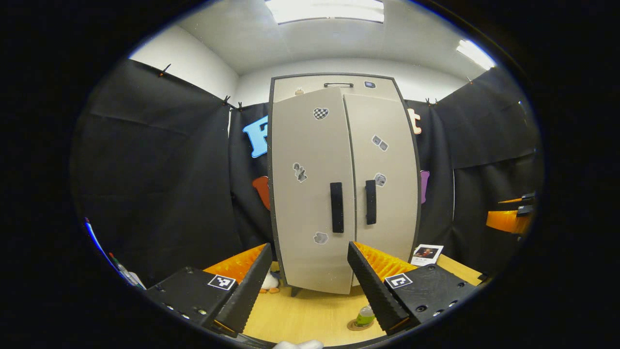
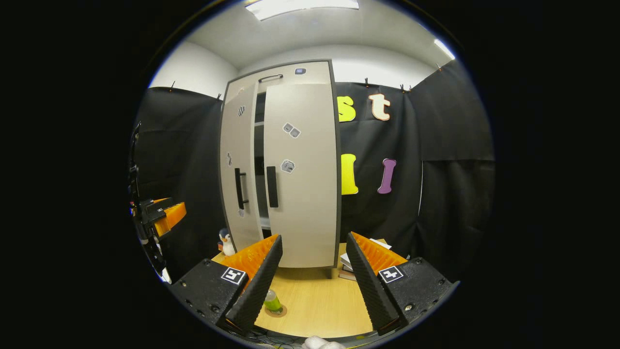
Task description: Grasp the bottle in the cabinet with the left hand and place it on the coaster, then close the right door with the right hand and the left door with the left hand.
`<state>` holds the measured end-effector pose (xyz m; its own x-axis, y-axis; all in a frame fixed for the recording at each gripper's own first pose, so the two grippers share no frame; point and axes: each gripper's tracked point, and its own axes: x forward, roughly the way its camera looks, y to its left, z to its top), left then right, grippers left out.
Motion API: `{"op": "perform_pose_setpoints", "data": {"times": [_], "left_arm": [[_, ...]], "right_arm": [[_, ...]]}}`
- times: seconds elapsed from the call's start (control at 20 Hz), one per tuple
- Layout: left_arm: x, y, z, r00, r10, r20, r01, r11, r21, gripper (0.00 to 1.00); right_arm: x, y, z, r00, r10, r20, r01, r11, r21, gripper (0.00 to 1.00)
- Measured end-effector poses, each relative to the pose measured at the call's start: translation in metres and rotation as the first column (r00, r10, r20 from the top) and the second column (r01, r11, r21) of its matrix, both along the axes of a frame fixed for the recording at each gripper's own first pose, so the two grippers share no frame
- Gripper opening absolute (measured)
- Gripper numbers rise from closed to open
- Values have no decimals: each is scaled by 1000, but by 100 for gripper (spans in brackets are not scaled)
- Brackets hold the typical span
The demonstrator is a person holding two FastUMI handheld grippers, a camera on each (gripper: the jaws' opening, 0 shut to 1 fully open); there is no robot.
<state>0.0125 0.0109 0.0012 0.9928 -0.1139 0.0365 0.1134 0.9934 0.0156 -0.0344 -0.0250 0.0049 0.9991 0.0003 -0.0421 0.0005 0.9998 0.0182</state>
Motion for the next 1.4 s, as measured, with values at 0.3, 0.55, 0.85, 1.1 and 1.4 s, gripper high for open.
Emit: {"op": "perform_pose_setpoints", "data": {"times": [0.3,0.55,0.85,1.1,1.4], "left_arm": [[-67,-30,-3,1000,5,-15,-5,1000,13,96],[-103,-42,4,1000,3,-8,-3,1000,18,96],[-123,-44,6,1000,5,-16,-4,1000,23,96],[-128,-41,3,1000,11,-28,-11,999,31,96],[-126,-41,-2,999,19,-47,-18,1000,19,96]], "right_arm": [[-62,-30,3,999,4,35,-4,1000,17,82],[-92,-45,-2,999,7,35,-8,999,39,82],[-109,-47,-4,999,6,45,-8,999,53,82],[-113,-47,-6,999,6,41,-7,999,37,82],[-110,-45,-8,999,3,46,-5,999,49,82]]}}
